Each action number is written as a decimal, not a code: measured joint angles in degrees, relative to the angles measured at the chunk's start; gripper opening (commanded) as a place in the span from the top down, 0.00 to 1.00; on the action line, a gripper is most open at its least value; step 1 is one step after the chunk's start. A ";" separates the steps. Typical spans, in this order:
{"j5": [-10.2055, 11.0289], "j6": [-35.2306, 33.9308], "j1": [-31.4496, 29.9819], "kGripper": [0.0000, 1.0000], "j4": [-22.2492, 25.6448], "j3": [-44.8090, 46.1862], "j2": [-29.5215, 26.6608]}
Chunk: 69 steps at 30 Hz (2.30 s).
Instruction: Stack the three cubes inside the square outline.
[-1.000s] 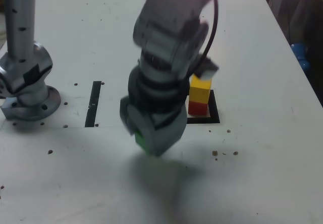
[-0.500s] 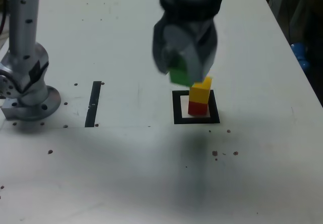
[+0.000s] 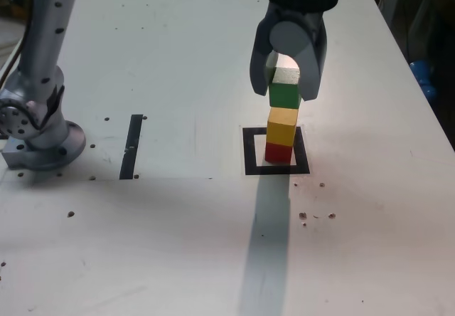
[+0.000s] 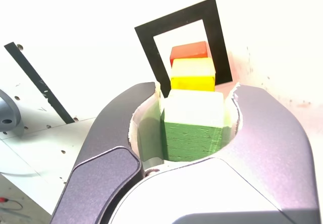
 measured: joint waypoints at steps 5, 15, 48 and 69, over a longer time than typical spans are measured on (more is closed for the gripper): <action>-0.51 0.44 0.71 0.71 -0.01 -0.04 0.77; -0.79 0.68 0.85 0.70 -0.15 0.39 1.62; 3.67 -2.30 0.88 0.00 -1.01 13.24 -9.80; 2.60 -7.80 3.12 0.00 -18.69 52.56 -27.54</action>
